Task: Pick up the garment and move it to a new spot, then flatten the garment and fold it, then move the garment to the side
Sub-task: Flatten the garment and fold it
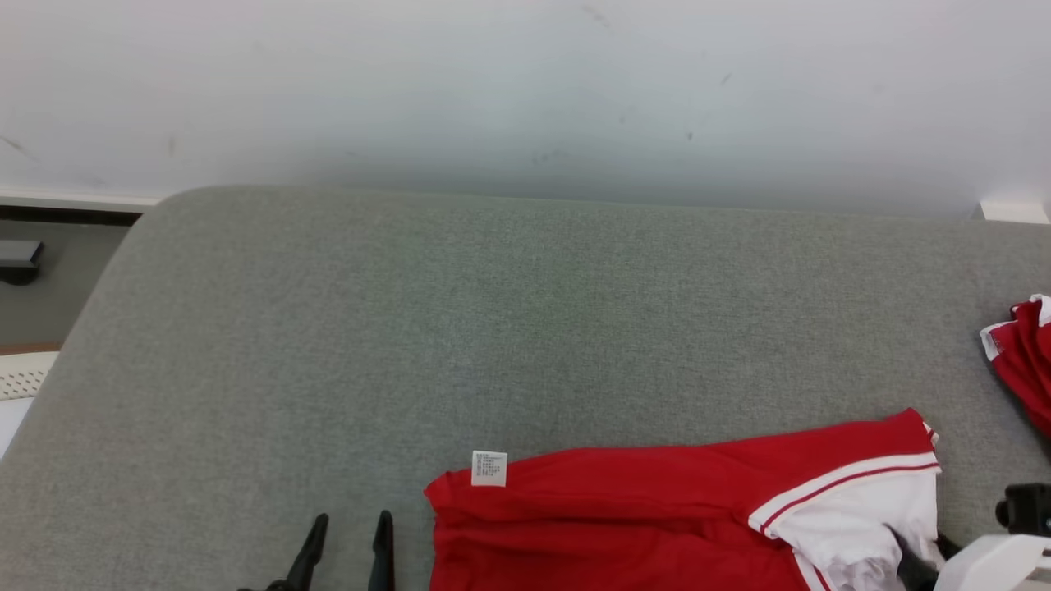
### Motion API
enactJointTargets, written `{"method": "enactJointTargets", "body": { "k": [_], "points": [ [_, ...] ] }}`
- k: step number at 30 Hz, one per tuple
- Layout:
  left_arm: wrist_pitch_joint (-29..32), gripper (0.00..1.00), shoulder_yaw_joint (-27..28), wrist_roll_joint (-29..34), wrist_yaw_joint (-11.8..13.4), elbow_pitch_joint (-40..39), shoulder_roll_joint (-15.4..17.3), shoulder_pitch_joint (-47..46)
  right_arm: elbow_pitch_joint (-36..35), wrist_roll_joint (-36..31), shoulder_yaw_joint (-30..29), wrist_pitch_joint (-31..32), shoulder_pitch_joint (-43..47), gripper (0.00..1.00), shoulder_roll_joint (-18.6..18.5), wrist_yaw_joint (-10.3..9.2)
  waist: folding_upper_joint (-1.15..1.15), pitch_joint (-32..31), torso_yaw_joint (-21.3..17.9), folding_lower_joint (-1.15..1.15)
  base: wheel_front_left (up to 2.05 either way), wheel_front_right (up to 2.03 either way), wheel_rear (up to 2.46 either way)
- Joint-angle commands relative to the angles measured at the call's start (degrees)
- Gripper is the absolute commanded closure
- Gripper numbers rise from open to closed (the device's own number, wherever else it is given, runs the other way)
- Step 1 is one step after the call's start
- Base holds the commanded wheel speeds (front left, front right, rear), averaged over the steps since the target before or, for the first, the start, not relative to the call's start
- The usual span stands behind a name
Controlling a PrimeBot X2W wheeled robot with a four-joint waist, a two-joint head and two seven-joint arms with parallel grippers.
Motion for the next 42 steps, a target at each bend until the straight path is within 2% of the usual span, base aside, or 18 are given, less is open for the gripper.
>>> {"method": "enactJointTargets", "body": {
  "k": [1,5,13,14,15,18,24,32,38,42],
  "points": [
    [-0.08,0.00,0.54,1.14,-0.31,-0.15,-0.36,0.68,0.41,-0.28,0.28,0.60,0.98,0.00,-0.68,0.01,0.00,0.24,0.18,0.01,0.00,0.00,0.00],
    [-0.09,0.00,2.31,2.47,-1.62,-0.12,-1.68,1.32,2.24,-1.46,0.86,2.14,2.04,0.00,-0.96,-0.01,0.00,0.64,0.47,0.01,0.00,0.00,0.00],
    [-0.08,0.00,4.85,5.25,-4.01,0.48,-3.92,0.71,7.26,0.91,5.49,4.94,0.16,0.00,2.64,0.22,0.00,0.92,0.54,0.01,0.00,0.00,0.00],
    [-0.08,0.00,5.09,5.45,-4.17,0.62,-4.09,0.61,7.90,1.14,6.01,4.55,-0.32,0.55,2.89,0.23,0.00,0.89,0.52,0.01,0.00,0.00,0.00],
    [-0.08,0.00,5.24,5.53,-4.57,0.81,-4.31,0.55,8.37,1.56,6.70,4.06,-0.77,1.00,2.96,0.23,0.00,0.84,0.53,0.01,0.00,0.00,0.00],
    [-0.08,0.00,5.80,6.51,-5.25,1.54,-4.87,0.72,8.63,3.03,7.47,1.33,-1.97,1.00,1.77,0.16,0.00,0.44,0.56,0.01,0.00,0.00,0.00],
    [-0.08,0.00,7.17,8.03,-6.58,3.13,-5.68,1.83,9.50,4.74,3.84,-4.90,-4.24,1.00,-3.51,-0.13,0.00,-0.96,0.28,0.01,0.00,0.00,0.00],
    [-0.09,0.00,7.72,8.88,-7.62,5.06,-6.63,2.51,7.83,4.96,0.61,-7.59,-5.01,1.00,-10.20,-0.09,0.00,-2.75,0.31,0.01,0.00,0.00,0.00],
    [-0.09,0.00,7.92,8.99,-8.45,6.61,-7.15,2.69,0.80,5.51,1.12,-5.17,-4.45,1.00,-14.86,-0.07,0.00,-4.17,0.76,0.01,0.00,0.00,0.00],
    [-0.09,0.00,7.93,9.12,-8.57,6.83,-7.47,2.71,-7.02,5.89,6.15,-1.12,-2.40,1.00,-17.12,-0.07,0.00,-4.79,1.17,0.01,0.00,0.00,0.00]
  ]
}}
